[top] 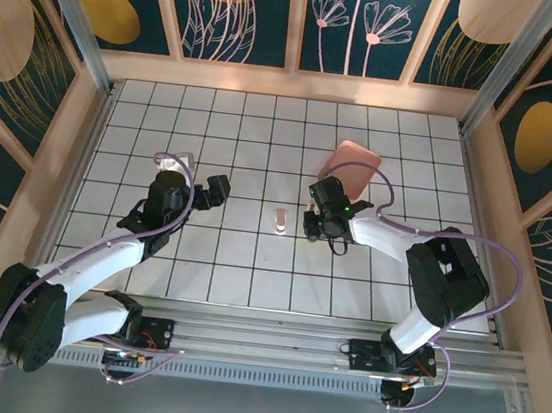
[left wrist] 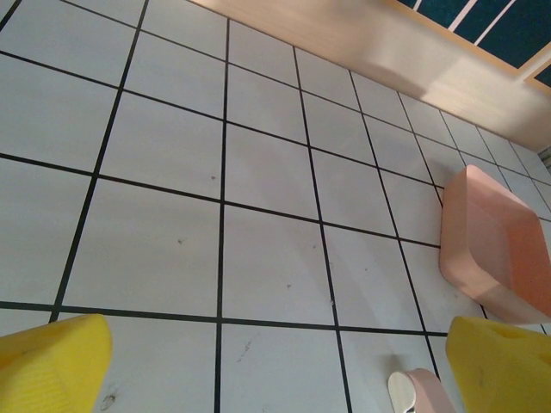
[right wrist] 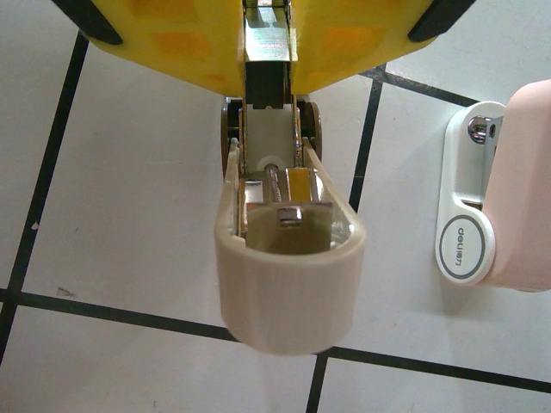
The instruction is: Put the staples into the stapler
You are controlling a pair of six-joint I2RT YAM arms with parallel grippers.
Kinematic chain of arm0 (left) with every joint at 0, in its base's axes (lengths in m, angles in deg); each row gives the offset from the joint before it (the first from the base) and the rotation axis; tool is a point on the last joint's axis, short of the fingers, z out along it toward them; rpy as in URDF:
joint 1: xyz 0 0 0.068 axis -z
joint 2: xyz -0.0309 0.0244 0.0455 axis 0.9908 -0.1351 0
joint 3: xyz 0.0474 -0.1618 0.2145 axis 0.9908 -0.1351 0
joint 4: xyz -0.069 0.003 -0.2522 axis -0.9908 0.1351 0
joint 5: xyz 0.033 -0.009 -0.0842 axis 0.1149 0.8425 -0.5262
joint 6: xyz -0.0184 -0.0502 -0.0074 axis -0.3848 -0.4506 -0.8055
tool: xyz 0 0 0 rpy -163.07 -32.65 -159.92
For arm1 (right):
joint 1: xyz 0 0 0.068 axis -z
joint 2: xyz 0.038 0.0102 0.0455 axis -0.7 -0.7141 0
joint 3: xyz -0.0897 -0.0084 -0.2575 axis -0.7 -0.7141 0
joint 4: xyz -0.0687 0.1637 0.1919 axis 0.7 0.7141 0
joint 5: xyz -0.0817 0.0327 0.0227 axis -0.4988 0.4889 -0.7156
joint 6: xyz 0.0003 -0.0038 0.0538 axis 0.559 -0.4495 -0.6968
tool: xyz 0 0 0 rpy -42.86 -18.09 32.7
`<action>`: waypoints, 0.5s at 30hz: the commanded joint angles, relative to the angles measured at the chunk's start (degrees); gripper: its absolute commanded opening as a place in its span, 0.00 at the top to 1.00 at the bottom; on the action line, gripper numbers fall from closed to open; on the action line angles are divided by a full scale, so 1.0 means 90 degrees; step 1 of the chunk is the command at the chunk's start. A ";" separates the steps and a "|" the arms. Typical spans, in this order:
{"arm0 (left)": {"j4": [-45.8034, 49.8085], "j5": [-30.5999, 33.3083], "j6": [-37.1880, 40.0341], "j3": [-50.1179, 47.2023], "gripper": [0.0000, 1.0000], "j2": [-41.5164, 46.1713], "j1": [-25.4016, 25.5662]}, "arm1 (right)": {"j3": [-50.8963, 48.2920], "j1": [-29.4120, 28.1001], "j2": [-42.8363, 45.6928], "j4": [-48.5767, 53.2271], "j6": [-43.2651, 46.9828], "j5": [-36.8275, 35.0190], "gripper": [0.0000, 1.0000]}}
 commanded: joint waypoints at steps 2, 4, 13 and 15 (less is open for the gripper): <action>-0.0154 -0.0109 0.0001 0.0106 0.01 -0.0027 -0.0033 | -0.0065 -0.0055 -0.0085 0.0063 0.0091 0.0013 0.77; -0.0162 -0.0118 0.0016 0.0106 0.01 -0.0025 -0.0032 | -0.0027 -0.0057 -0.0041 0.0068 0.0093 0.0013 0.75; -0.0101 -0.0398 0.0180 0.0298 0.01 -0.0203 -0.0031 | 0.0239 -0.0052 0.0250 0.0177 0.0043 -0.0084 0.68; -0.0086 -0.0612 0.0285 0.0458 0.02 -0.0365 -0.0036 | 0.0281 -0.0026 0.0421 0.0245 -0.0099 -0.0138 0.67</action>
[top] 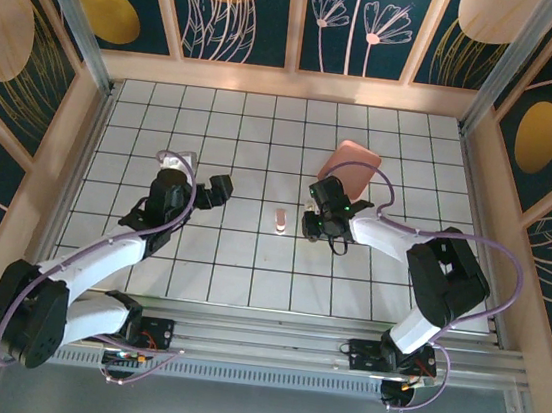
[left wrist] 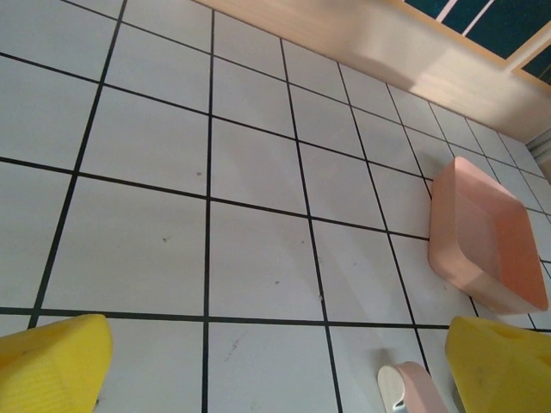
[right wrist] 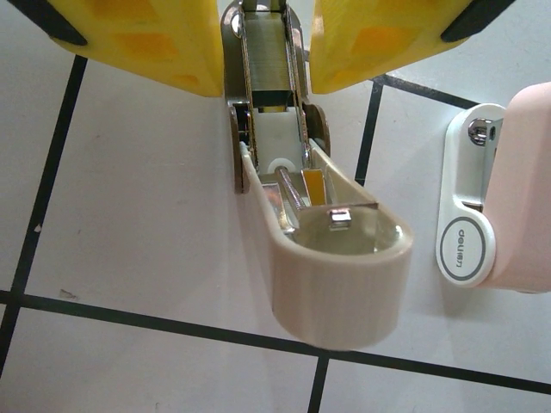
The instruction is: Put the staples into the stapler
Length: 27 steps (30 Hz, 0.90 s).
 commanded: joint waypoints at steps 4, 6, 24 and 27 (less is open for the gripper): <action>-0.0023 -0.0893 0.0538 0.0790 0.04 -0.0706 -0.0021 | 0.0132 0.0222 0.0864 0.0294 -0.0686 0.0021 0.67; 0.0035 -0.1318 0.0773 0.1173 0.05 -0.1124 -0.0004 | -0.0103 0.0498 0.1177 0.0268 -0.1150 0.0533 0.67; 0.1848 -0.4050 0.2298 0.5135 0.13 -0.4949 0.1223 | -0.2243 0.1598 0.1963 -0.1256 -0.3741 0.3074 0.68; 0.2097 -0.4299 0.2378 0.5504 0.14 -0.5276 0.1272 | -0.2441 0.1644 0.1783 -0.1734 -0.3895 0.3283 0.69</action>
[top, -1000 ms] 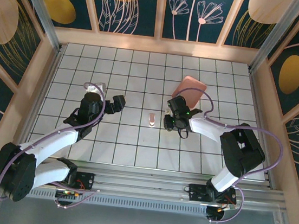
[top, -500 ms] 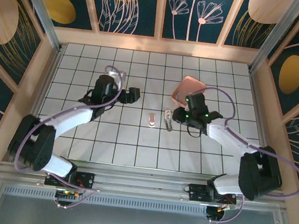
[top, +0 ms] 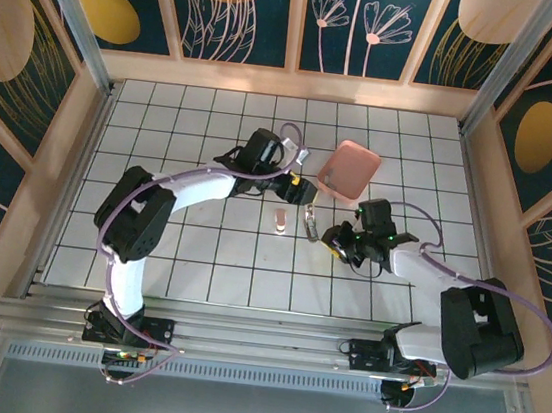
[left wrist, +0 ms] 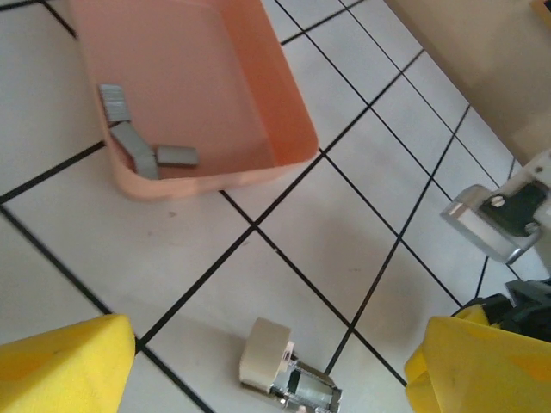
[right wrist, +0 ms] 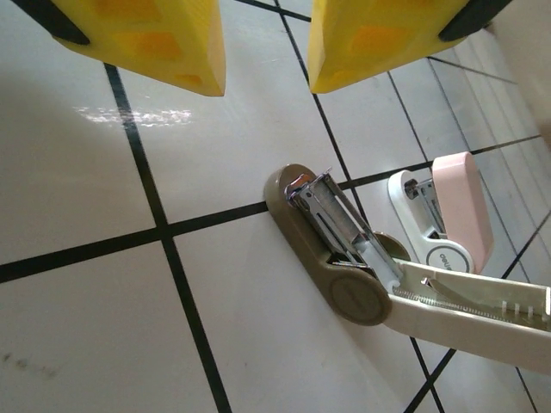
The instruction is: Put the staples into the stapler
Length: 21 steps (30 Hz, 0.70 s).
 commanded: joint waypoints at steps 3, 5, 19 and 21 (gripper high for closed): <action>0.0609 -0.0711 0.0289 0.0633 0.15 -0.0521 0.0069 | -0.0257 0.0078 -0.0345 -0.1058 -0.0464 0.0560 0.69; 0.0775 -0.0845 0.0347 0.0795 0.17 -0.0707 0.0117 | -0.0255 0.0095 -0.0455 -0.1141 -0.0457 0.0592 0.70; 0.1302 -0.1308 0.0660 0.1234 0.25 -0.1088 0.0282 | -0.0192 0.0133 -0.0978 -0.1203 -0.0307 0.0547 0.75; 0.1320 -0.1364 0.0680 0.1204 0.27 -0.1044 0.0281 | -0.0167 0.0128 -0.1055 -0.1263 -0.0298 0.0536 0.75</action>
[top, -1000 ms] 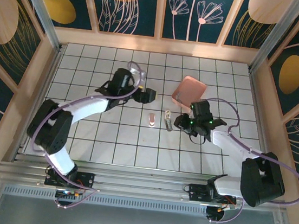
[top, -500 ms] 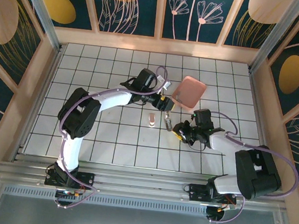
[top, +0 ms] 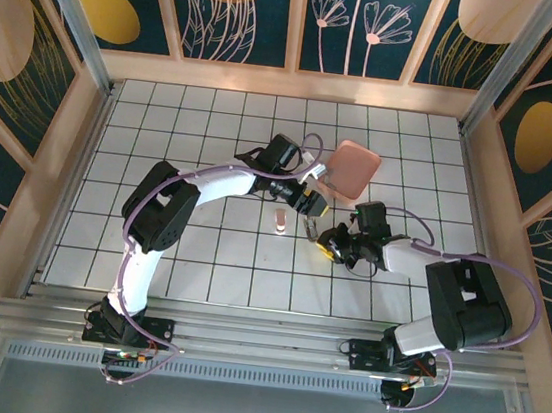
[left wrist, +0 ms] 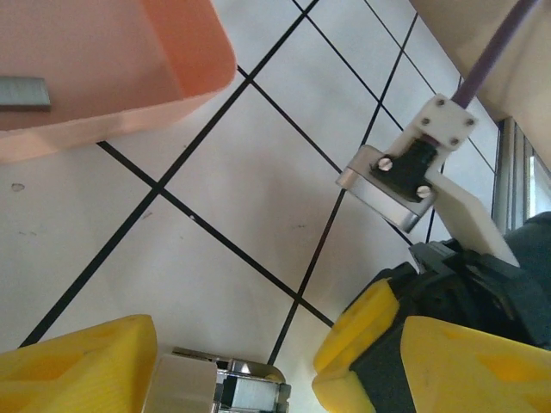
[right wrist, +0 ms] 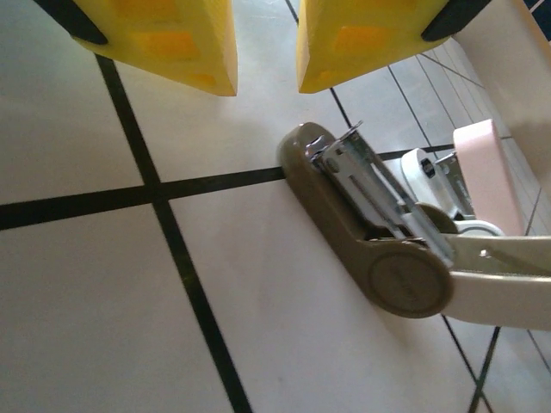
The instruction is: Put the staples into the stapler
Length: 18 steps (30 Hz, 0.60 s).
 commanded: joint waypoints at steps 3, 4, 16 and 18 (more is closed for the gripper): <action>0.0301 -0.0383 0.0229 0.0078 0.28 0.0041 0.0014 | 0.0104 0.0061 -0.0254 -0.0237 0.0082 0.0055 0.76; 0.0337 -0.0430 0.0254 0.0082 0.29 0.0042 0.0019 | 0.0133 0.0062 -0.0286 -0.0235 0.0109 0.0046 0.76; 0.0874 -0.0826 0.0572 0.0194 0.30 -0.0057 0.0091 | 0.0254 0.0080 -0.0280 -0.0247 0.0195 -0.0058 0.75; 0.0996 -0.0896 0.0608 0.0228 0.30 -0.0101 0.0094 | 0.0235 0.0088 -0.0175 -0.0205 0.0189 -0.0087 0.74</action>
